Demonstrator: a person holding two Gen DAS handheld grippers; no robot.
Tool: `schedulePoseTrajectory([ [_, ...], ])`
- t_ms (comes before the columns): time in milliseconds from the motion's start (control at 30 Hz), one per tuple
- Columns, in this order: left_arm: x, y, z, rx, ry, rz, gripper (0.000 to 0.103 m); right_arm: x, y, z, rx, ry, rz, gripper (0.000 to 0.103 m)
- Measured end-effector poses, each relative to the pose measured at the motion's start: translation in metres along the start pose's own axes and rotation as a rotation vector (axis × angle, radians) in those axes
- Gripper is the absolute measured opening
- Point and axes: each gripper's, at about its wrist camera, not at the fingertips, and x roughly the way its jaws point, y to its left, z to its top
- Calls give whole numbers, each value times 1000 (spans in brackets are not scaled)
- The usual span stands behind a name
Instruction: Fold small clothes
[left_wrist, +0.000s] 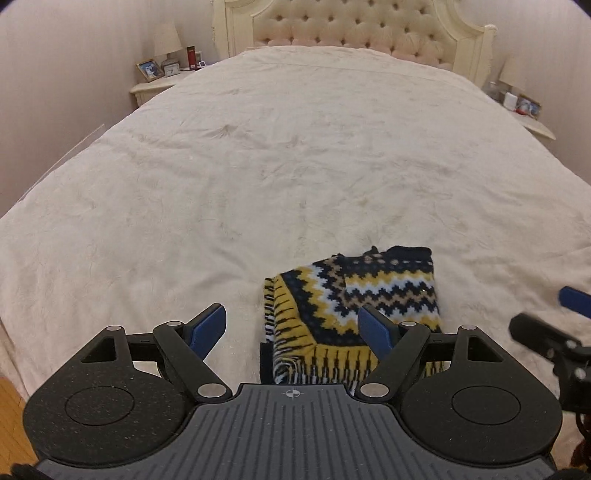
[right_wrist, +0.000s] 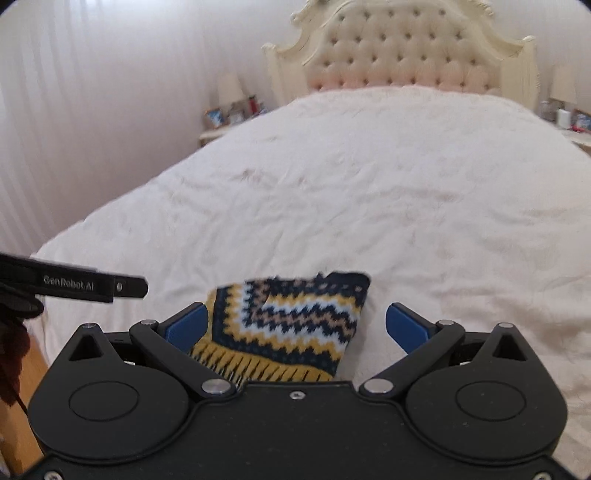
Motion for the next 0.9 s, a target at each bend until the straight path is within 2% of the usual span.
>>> schedulePoseTrajectory([
  [100, -1, 0, 0, -7, 27, 5, 78, -4, 6, 0, 7, -3, -141, 102],
  [200, 2, -2, -6, -10, 61, 6, 78, -2, 6, 1, 17, 36, -203, 102],
  [367, 4, -5, -16, 7, 110, 17, 78, 7, -1, 0, 70, 142, -152, 101],
  [900, 27, -6, -48, 36, 285, -7, 77, 12, 8, -28, 97, 291, -131, 101],
])
